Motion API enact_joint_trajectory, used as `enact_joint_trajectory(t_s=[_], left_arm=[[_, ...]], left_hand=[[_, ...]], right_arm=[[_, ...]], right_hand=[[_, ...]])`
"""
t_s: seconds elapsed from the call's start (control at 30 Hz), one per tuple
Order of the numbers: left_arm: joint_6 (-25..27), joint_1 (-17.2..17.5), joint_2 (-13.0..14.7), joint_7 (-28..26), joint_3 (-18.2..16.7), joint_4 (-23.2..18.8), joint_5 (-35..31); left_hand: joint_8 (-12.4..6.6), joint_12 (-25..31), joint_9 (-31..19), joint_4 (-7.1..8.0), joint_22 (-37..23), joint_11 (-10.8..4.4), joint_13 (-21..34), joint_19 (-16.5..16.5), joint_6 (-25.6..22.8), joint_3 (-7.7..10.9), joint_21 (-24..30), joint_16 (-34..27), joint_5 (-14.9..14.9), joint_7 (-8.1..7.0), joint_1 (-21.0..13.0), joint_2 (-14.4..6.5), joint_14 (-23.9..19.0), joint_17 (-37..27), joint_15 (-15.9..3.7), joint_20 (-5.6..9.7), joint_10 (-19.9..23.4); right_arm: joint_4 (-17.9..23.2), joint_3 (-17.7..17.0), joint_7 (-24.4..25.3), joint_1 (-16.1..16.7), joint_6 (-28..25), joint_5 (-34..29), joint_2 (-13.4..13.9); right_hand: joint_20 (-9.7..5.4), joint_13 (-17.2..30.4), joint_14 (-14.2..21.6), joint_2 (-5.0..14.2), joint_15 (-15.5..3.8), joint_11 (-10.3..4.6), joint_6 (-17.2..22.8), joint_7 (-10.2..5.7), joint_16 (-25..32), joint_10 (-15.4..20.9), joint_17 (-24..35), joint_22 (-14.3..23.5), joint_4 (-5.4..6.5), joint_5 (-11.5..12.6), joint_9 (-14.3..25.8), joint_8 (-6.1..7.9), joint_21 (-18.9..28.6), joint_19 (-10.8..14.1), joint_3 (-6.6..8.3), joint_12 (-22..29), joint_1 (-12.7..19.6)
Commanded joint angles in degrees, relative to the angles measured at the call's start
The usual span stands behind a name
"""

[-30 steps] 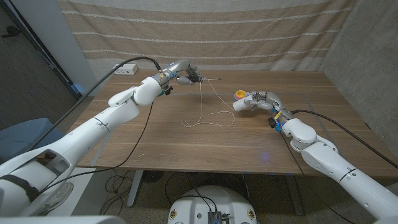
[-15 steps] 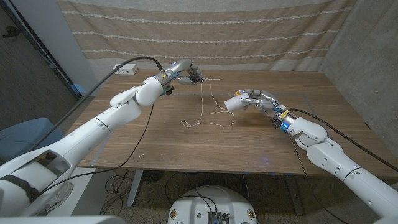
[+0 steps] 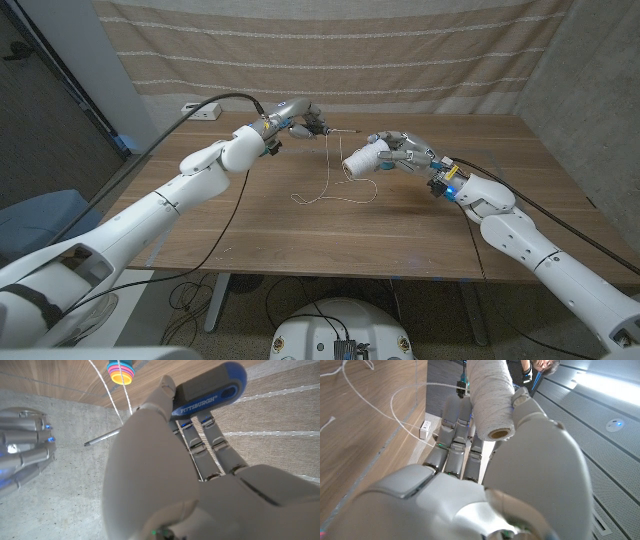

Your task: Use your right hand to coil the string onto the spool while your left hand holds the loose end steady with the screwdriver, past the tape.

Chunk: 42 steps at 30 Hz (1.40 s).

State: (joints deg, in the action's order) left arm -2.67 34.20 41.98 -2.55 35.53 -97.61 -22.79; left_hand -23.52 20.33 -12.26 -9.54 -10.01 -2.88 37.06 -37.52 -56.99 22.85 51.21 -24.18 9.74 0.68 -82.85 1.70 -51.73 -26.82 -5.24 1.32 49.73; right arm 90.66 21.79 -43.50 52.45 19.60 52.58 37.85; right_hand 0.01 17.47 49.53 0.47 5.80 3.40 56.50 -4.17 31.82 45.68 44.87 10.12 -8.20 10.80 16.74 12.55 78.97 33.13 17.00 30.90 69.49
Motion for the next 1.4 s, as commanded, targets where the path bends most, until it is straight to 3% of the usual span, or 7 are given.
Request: enact_joint_trajectory(t_s=[0.03,0.5,0.97,1.4], left_arm=[[0.5,-0.2,0.0,0.9,1.2,0.0,-1.5],[-1.4,-1.3,-0.3,2.8,2.4,2.0,-1.2],[-3.4,-2.1,-0.6,4.1,2.6,3.9,0.3],[-5.0,-1.7,-0.3,4.4,1.4,3.9,2.8]], left_hand=[[-0.22,-0.2,-5.6,0.4,-0.3,0.1,0.2,-2.0,-5.8,0.56,8.0,-0.3,0.2,5.06,-7.1,-7.8,-2.3,-8.9,-3.15,10.32,0.4],[-0.1,-0.4,-5.7,0.41,-0.2,-0.08,0.3,-1.9,-5.8,0.53,8.0,-0.2,0.2,5.06,-7.0,-7.8,-2.3,-9.0,-3.08,10.32,0.6],[-0.01,-0.6,-5.6,0.44,-0.2,-0.06,0.4,-1.8,-5.9,0.49,7.9,0.0,0.2,4.91,-7.0,-7.9,-2.3,-9.0,-3.21,10.29,0.6],[0.04,-0.9,-5.6,0.47,-0.2,-0.07,0.6,-1.8,-5.9,0.44,7.9,0.2,0.2,5.06,-7.0,-7.9,-2.3,-9.0,-3.08,10.26,0.6]], right_arm=[[-0.9,1.9,-5.5,-6.4,1.0,1.4,-4.6],[-4.5,2.8,-1.6,-12.5,2.9,0.0,-10.9],[-13.6,1.2,16.4,-17.6,3.6,-3.4,-19.3],[-25.0,-0.7,30.7,-19.8,4.3,-6.8,-23.6]], right_hand=[[-6.73,11.3,12.1,8.79,-17.86,-5.29,3.3,3.65,0.1,7.2,7.6,0.0,0.18,-0.1,-0.1,0.22,0.2,-2.5,0.53,7.1,6.3],[-6.96,11.3,12.2,8.8,-17.89,-5.66,3.4,3.28,0.0,7.6,7.4,-0.2,0.37,0.0,-0.1,0.22,0.0,-2.4,0.73,6.8,6.1],[-7.23,11.2,12.3,8.66,-18.0,-5.84,3.5,3.15,-0.1,7.7,7.3,-0.2,0.42,0.1,-0.2,0.18,-0.2,-2.3,0.99,6.5,6.0],[-7.32,11.1,12.6,8.48,-18.07,-5.69,3.9,3.19,-0.2,8.0,7.2,-0.2,0.37,0.2,-0.3,0.26,-0.3,-2.2,1.2,6.3,5.9]])
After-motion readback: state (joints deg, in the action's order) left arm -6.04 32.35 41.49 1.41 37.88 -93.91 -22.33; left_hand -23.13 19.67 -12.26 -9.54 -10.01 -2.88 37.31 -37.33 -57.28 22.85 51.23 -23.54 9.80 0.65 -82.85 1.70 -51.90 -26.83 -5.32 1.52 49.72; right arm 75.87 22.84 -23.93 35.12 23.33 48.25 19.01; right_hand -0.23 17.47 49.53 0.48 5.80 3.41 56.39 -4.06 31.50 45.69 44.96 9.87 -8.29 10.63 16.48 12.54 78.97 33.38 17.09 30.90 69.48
